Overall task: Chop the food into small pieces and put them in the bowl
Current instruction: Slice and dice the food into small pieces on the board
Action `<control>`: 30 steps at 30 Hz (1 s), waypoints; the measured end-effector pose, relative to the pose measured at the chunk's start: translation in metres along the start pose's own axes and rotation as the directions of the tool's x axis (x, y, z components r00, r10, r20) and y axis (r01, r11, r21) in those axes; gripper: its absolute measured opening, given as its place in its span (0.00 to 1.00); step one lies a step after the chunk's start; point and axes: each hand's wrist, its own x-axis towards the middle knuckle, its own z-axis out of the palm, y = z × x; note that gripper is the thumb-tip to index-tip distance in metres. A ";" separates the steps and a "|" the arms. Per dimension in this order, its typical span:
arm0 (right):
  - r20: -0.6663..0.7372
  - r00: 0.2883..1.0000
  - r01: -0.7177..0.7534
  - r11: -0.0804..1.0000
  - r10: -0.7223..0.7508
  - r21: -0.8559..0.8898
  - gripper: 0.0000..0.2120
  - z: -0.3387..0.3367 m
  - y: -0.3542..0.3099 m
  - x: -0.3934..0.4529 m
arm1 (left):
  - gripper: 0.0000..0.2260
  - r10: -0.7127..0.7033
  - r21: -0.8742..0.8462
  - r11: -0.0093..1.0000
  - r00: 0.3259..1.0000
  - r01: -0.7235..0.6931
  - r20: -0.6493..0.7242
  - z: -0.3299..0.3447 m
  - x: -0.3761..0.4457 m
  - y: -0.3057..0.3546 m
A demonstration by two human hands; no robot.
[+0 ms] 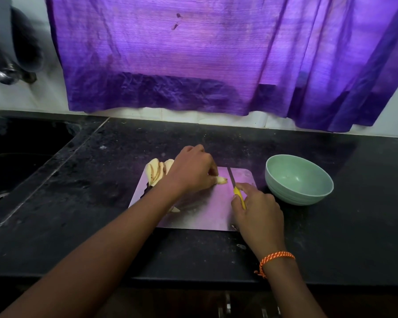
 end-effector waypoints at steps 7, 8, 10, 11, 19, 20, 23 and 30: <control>0.024 0.999 0.035 0.996 -0.034 -0.083 0.17 -0.009 -0.008 -0.004 | 0.15 -0.099 -0.003 0.995 0.989 0.100 -0.113 0.003 -0.012 0.002; 0.028 0.999 0.043 0.995 -0.041 -0.091 0.17 -0.010 -0.008 -0.005 | 0.16 -0.105 -0.005 0.994 0.988 0.105 -0.109 0.001 -0.012 0.000; 0.046 0.998 0.058 0.992 -0.053 -0.115 0.17 -0.012 -0.010 -0.006 | 0.16 -0.119 -0.021 0.993 0.989 0.117 -0.087 -0.002 -0.012 -0.006; 0.055 0.997 0.064 0.989 -0.057 -0.133 0.17 -0.012 -0.011 -0.007 | 0.14 -0.123 -0.037 0.992 0.990 0.121 -0.068 -0.004 -0.011 -0.008; 0.083 0.992 0.104 0.980 -0.091 -0.170 0.19 -0.010 -0.016 -0.003 | 0.10 -0.132 -0.106 0.986 0.990 0.126 -0.051 0.000 -0.012 0.003; 0.075 0.994 0.091 0.984 -0.080 -0.156 0.18 -0.011 -0.015 -0.002 | 0.10 -0.136 -0.100 0.987 0.989 0.129 -0.058 0.001 -0.012 0.003; 0.036 0.996 0.081 0.989 -0.077 -0.126 0.18 -0.010 -0.014 -0.001 | 0.13 -0.138 -0.085 0.988 0.986 0.130 -0.097 0.003 -0.012 0.003; 0.035 0.994 0.108 0.986 -0.104 -0.130 0.18 -0.008 -0.014 -0.003 | 0.14 -0.133 -0.056 0.990 0.985 0.128 -0.106 0.013 -0.010 0.006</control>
